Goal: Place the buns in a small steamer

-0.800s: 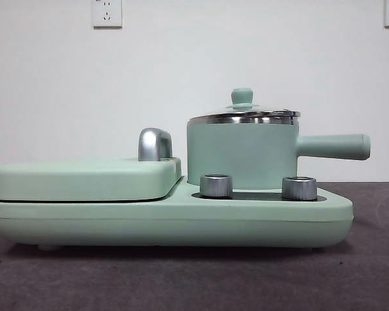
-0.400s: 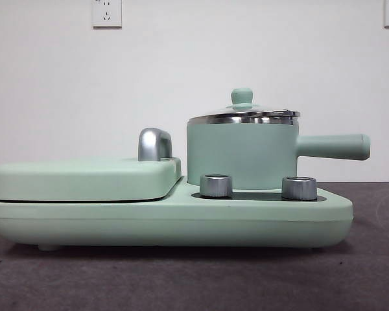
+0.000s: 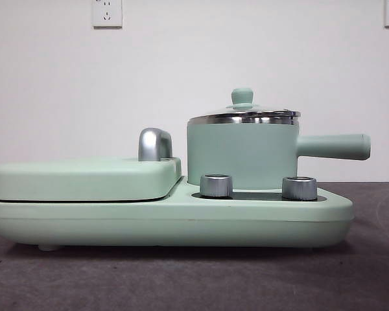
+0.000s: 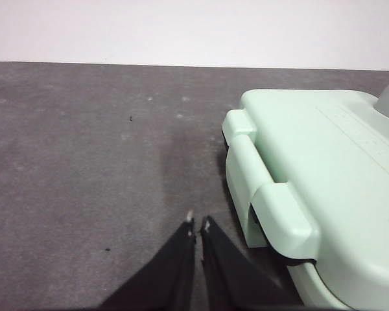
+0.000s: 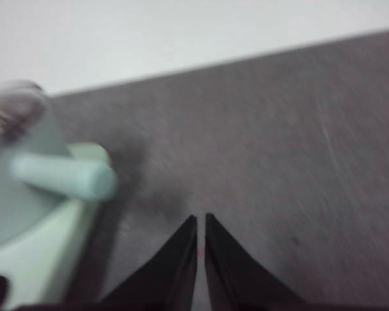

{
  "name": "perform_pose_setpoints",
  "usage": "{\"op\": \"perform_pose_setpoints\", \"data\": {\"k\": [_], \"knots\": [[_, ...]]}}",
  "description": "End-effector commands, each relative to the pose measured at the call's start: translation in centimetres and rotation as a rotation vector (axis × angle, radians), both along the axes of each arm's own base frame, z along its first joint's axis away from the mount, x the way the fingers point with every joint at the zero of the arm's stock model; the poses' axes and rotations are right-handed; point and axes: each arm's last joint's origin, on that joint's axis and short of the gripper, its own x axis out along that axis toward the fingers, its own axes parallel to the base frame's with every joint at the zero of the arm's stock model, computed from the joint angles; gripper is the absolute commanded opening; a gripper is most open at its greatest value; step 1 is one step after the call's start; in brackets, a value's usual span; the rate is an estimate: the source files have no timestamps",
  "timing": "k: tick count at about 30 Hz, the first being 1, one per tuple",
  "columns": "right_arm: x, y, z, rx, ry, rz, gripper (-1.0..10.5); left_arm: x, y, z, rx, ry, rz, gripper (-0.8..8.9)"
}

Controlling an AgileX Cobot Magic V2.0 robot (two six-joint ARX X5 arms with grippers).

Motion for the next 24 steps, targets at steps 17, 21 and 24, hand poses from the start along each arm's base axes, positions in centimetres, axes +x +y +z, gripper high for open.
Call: {"op": "perform_pose_setpoints", "data": {"k": [17,21,24], "knots": [[1.1,-0.1,-3.0,-0.246,-0.038,0.032,0.2,0.1,0.0,-0.6,0.008,0.017,-0.001,0.21],[1.1,-0.1,-2.9,-0.253,-0.04,0.033,0.2,0.1,0.0,-0.6,0.008,0.017,-0.001,0.21],[1.1,-0.1,-2.8,-0.252,-0.052,0.032,0.2,0.1,0.0,-0.6,0.008,0.017,-0.001,0.21]]}}
